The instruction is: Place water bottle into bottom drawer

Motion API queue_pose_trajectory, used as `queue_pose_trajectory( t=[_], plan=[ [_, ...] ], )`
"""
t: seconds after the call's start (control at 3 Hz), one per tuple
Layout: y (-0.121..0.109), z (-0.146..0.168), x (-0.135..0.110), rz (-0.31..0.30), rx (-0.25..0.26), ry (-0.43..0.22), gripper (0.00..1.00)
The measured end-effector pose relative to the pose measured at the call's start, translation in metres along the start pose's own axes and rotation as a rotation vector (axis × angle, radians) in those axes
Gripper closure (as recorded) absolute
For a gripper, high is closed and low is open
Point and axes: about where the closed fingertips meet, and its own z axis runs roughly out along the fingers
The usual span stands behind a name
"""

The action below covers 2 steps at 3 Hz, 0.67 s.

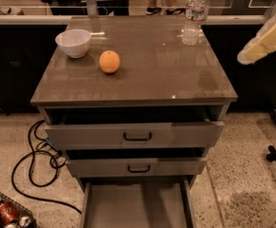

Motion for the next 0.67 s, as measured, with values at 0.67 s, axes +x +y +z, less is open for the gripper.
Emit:
queue_pose_trajectory(
  t=[0.67],
  plan=[
    [-0.052,0.072,-0.005,0.199,0.076,-0.286,0.00]
  ],
)
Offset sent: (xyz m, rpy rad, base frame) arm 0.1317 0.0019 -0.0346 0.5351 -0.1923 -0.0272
